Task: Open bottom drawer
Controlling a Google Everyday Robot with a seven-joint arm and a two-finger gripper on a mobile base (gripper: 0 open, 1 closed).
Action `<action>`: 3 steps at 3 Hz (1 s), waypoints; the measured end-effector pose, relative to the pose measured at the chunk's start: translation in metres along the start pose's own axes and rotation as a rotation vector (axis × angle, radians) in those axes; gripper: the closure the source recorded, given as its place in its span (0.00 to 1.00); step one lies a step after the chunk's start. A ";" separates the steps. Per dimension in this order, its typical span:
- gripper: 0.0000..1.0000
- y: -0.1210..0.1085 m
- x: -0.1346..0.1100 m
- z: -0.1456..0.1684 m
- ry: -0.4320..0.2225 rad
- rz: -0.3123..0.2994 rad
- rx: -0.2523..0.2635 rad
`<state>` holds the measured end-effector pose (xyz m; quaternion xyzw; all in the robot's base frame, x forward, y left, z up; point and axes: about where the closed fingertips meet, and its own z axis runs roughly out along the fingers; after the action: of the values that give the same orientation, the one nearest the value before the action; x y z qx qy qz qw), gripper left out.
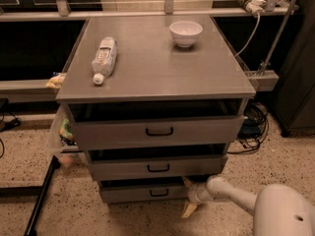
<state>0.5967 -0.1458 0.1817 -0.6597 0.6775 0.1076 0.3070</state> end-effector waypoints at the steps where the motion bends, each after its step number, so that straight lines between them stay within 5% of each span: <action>1: 0.00 0.007 0.001 0.006 0.001 0.024 -0.049; 3: 0.00 0.015 0.005 0.013 0.004 0.064 -0.119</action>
Offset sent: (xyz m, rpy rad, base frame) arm -0.0095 0.0021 -0.0259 0.0131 0.1728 0.0086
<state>0.5860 -0.1407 0.1648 -0.6550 0.6912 0.1560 0.2623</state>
